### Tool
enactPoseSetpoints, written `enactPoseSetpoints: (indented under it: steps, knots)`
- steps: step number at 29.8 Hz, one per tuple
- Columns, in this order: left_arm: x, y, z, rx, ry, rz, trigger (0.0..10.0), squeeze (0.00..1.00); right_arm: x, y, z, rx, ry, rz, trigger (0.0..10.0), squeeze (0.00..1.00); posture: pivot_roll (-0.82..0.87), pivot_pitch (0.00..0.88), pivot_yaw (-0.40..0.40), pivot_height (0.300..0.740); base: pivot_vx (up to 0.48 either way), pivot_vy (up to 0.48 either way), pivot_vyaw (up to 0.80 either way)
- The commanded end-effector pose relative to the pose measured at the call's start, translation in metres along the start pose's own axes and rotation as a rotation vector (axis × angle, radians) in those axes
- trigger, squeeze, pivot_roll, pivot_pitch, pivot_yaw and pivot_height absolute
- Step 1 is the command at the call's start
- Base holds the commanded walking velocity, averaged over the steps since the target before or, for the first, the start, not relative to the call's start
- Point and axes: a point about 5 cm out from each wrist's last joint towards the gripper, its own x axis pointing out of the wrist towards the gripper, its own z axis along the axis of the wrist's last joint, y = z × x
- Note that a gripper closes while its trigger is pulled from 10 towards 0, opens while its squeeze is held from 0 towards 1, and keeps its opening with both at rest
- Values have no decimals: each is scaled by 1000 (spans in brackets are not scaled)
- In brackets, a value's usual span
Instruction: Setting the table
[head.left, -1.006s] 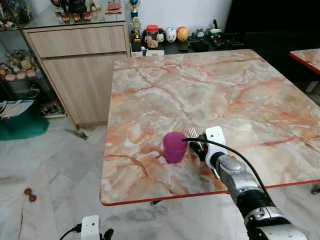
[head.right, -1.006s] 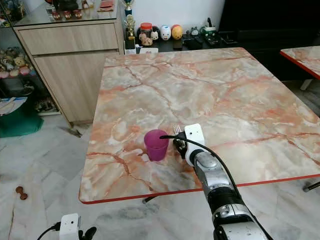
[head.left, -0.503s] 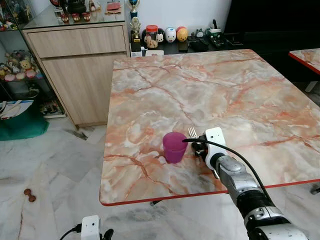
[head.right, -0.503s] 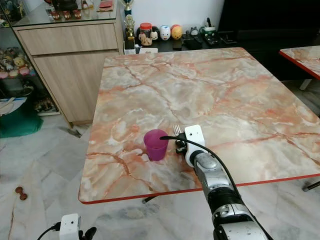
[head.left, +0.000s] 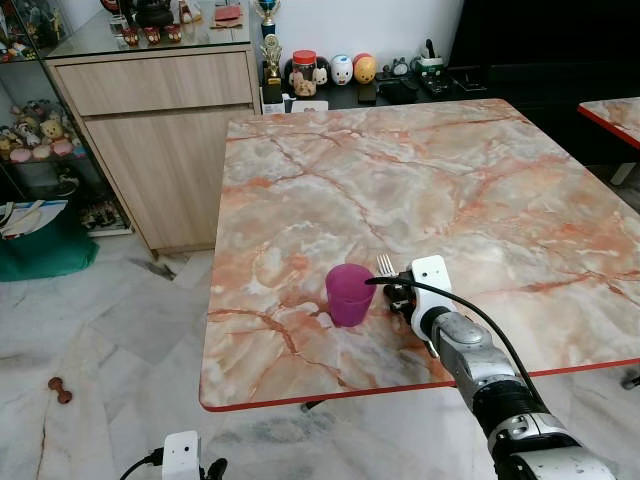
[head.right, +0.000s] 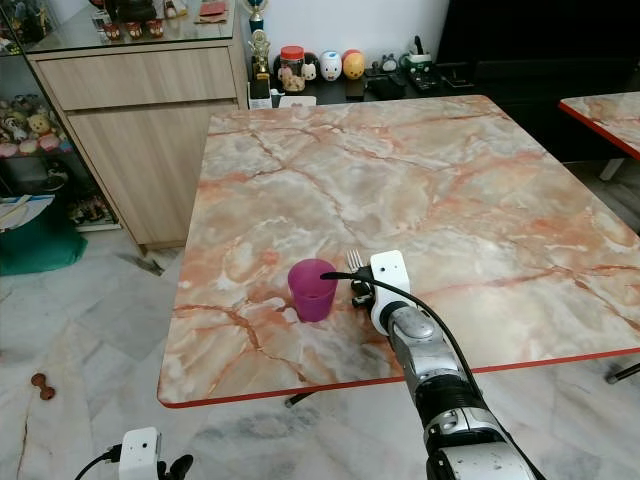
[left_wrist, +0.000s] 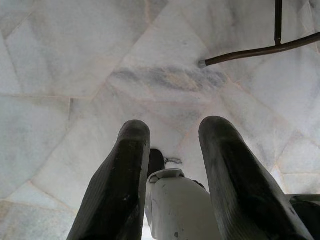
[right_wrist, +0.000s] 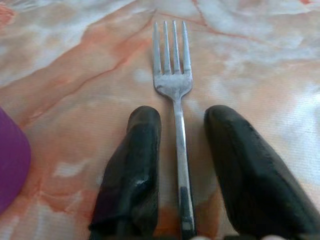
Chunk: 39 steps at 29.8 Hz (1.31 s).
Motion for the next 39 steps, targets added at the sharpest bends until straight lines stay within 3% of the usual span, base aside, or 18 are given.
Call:
enactPoseSetpoints:
  steps: [1,10,11,28,39]
  knots:
    - [-3,4,-8,4,34,10,10000,0,2,3,-3,7,22,3,10000,0,-45,0,3,740,0,0,0]
    - [-3,4,-8,3,38,8,10000,0,2,3,-7,40,37,0,10000,0,-44,0,4,740,0,0,0]
    - [-3,4,-8,3,38,8,10000,0,2,3,-7,45,35,3,0,0,-44,0,4,740,0,0,0]
    - [-2,2,-7,1,38,5,10000,0,3,8,-5,49,21,28,0,0,-41,0,5,740,0,0,0]
    - [-1,-1,-6,1,31,-1,10000,0,1,-1,-3,57,-5,-29,0,0,-40,0,3,740,0,0,0]
